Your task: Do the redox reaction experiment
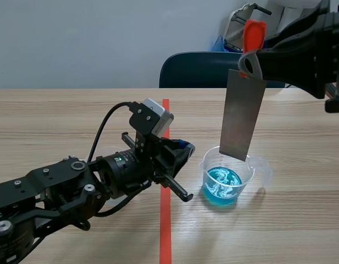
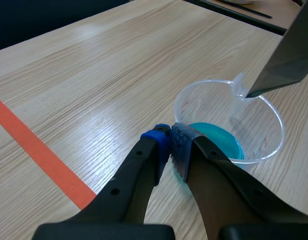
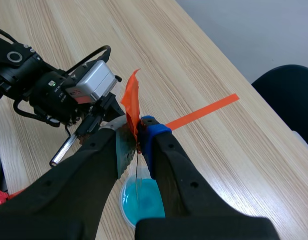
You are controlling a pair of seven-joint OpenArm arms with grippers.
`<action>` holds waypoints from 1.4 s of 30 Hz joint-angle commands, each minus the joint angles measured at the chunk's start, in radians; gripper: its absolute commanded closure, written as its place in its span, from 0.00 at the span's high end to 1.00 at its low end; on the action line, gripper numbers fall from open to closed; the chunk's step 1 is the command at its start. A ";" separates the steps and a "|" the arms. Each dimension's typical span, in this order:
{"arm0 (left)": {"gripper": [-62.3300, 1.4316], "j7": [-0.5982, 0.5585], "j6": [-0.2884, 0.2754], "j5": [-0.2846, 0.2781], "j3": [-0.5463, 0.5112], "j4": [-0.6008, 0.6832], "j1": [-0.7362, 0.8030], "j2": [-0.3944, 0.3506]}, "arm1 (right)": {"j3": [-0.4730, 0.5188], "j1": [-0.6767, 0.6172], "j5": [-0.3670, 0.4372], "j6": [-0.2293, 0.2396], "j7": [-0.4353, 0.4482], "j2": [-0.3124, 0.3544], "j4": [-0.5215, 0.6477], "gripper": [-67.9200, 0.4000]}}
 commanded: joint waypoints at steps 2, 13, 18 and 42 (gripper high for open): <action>0.09 -0.035 -0.003 -0.012 -0.005 0.050 0.000 -0.025 | 0.010 0.012 0.014 0.008 0.015 0.008 0.009 0.01; 0.09 -0.108 -0.002 -0.089 -0.006 0.222 0.074 -0.277 | 0.010 0.012 0.014 0.008 0.014 0.008 0.009 0.01; 0.09 -0.163 -0.001 -0.089 -0.019 0.290 0.166 -0.397 | 0.010 0.012 0.014 0.008 0.012 0.008 0.009 0.01; 0.09 -0.298 0.039 -0.138 -0.339 0.364 0.639 -0.582 | 0.010 0.012 0.014 0.008 0.011 0.008 0.009 0.01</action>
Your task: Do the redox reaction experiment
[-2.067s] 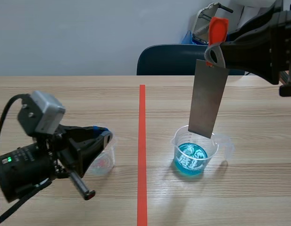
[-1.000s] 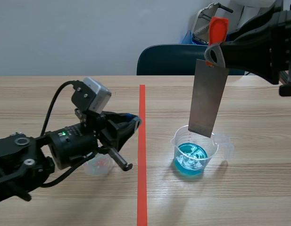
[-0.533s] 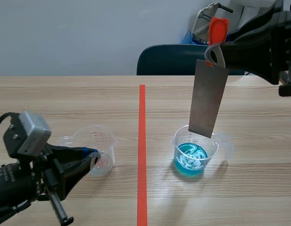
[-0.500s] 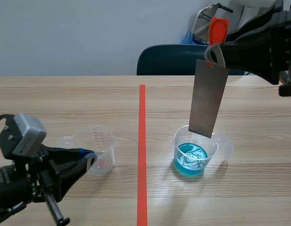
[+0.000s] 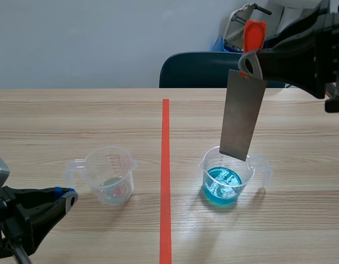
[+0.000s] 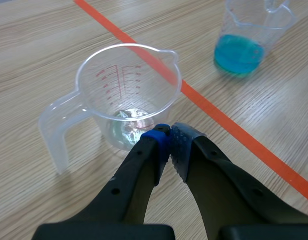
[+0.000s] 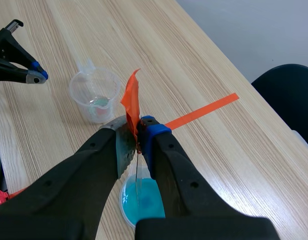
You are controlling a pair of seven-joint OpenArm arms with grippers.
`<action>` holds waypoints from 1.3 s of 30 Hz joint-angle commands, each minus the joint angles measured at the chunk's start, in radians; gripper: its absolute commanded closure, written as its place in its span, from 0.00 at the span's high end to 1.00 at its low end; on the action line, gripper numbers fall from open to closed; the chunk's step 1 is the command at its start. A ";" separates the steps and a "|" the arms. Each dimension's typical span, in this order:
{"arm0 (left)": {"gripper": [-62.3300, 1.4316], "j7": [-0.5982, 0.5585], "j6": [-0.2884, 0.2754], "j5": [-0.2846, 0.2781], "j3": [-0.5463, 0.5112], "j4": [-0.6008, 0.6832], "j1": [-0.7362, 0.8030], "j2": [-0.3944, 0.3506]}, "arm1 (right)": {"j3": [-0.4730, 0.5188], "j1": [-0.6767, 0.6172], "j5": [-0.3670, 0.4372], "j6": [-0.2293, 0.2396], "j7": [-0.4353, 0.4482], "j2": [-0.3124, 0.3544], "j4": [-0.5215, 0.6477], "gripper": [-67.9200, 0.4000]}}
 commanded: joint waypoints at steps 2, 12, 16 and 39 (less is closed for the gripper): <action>0.09 -0.018 -0.002 -0.002 -0.034 0.013 0.028 0.002 | 0.010 0.012 0.014 0.008 0.014 0.008 0.009 0.01; 0.09 -0.051 -0.003 -0.001 -0.142 0.013 0.160 0.005 | 0.010 0.012 0.014 0.008 0.014 0.008 0.009 0.01; 0.09 -0.051 -0.002 0.002 -0.174 0.013 0.197 0.005 | 0.010 0.012 0.014 0.008 0.014 0.008 0.009 0.01; 0.09 -0.048 0.006 0.002 -0.201 0.013 0.201 0.005 | 0.010 0.012 0.014 0.008 0.014 0.008 0.009 0.01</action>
